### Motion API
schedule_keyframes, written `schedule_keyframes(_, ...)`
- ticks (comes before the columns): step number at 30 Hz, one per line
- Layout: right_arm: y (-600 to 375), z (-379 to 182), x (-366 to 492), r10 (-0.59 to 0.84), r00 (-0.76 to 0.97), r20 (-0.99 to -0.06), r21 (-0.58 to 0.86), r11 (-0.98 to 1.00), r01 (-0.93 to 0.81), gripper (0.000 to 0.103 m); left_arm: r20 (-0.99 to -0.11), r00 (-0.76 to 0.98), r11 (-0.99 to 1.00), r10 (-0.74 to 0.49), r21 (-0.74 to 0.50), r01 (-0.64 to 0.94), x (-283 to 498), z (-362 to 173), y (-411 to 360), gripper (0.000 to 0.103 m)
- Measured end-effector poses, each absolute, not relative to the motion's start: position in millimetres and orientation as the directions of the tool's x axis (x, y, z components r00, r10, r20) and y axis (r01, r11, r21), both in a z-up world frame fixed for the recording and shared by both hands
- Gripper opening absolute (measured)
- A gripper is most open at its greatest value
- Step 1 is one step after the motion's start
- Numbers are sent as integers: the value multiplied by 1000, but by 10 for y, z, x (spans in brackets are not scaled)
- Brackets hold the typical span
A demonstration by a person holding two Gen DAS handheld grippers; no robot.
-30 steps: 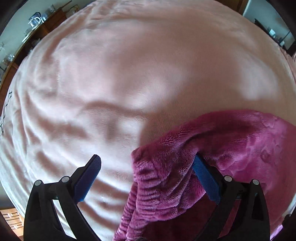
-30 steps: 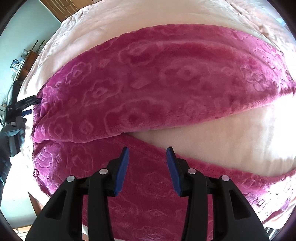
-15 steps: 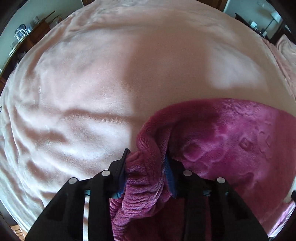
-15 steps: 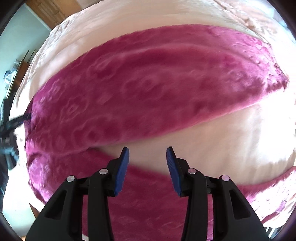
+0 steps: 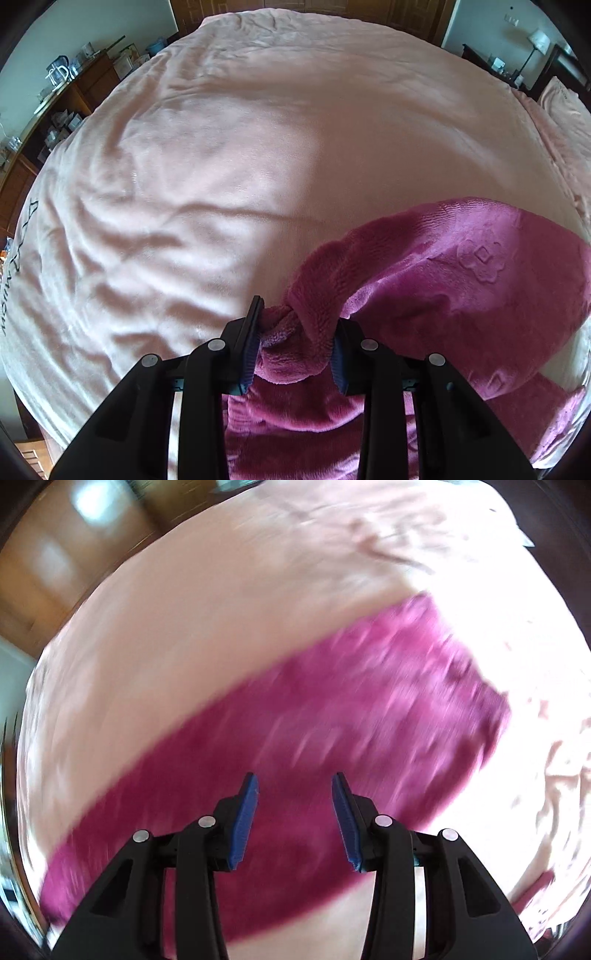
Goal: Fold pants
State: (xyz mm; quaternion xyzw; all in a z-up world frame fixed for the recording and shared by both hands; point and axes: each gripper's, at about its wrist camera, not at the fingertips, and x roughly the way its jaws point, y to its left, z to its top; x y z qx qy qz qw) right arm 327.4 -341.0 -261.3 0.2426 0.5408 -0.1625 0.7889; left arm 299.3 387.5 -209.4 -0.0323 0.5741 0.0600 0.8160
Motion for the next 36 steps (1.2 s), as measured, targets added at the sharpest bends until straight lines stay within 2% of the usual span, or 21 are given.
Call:
schedule_keyframes(2, -3672, -2614, 3472, -27, 359, -933, 195, 802, 565, 45, -941, 329, 990, 73, 28, -139, 2854, -2013, 3762, 32)
schedule_keyframes(4, -3935, -2647, 3699, -50, 353, -934, 192, 763, 617, 55, -942, 323, 989, 84, 39, -144, 2797, -1967, 3725, 32)
schedule_keyframes(5, -4038, -2672, 3740, -47, 356, -933, 203, 748, 632, 56, -943, 320, 988, 87, 42, -147, 2775, -1962, 3705, 32)
schedule_keyframes(9, -4351, -2852, 4052, -9, 337, -942, 244, 672, 699, 56, -945, 310, 986, 103, 56, -158, 2711, -1935, 3645, 32)
schedule_keyframes(16, -4561, -3240, 4334, 13, 224, -974, 184, 619, 764, 56, -948, 298, 982, 113, 61, -177, 2664, -1902, 3582, 32)
schedule_keyframes(18, -4514, -3243, 4377, -7, 188, -982, 141, 634, 760, 52, -948, 295, 982, 115, 64, -177, 2652, -1888, 3582, 32)
schedule_keyframes(21, -4436, -3201, 4440, -62, 120, -991, 45, 681, 731, 31, -948, 296, 981, 117, 64, -183, 2649, -1872, 3603, 32)
schedule_keyframes(22, -4425, -3176, 4426, -80, 97, -992, 15, 687, 726, 16, -947, 298, 981, 118, 63, -186, 2651, -1865, 3608, 32)
schedule_keyframes(23, -4434, -3161, 4386, -76, 86, -993, 10, 686, 727, 9, -946, 302, 980, 117, 61, -188, 2657, -1852, 3617, 32)
schedule_keyframes(26, -4460, -3083, 4169, -52, 103, -993, 40, 676, 736, 6, -941, 318, 981, 115, 56, -186, 2667, -1808, 3636, 32)
schedule_keyframes(36, -4504, -2447, 3378, -66, 240, -969, 142, 644, 752, 5, -918, 381, 984, 106, 42, -172, 2582, -1557, 3770, 32)
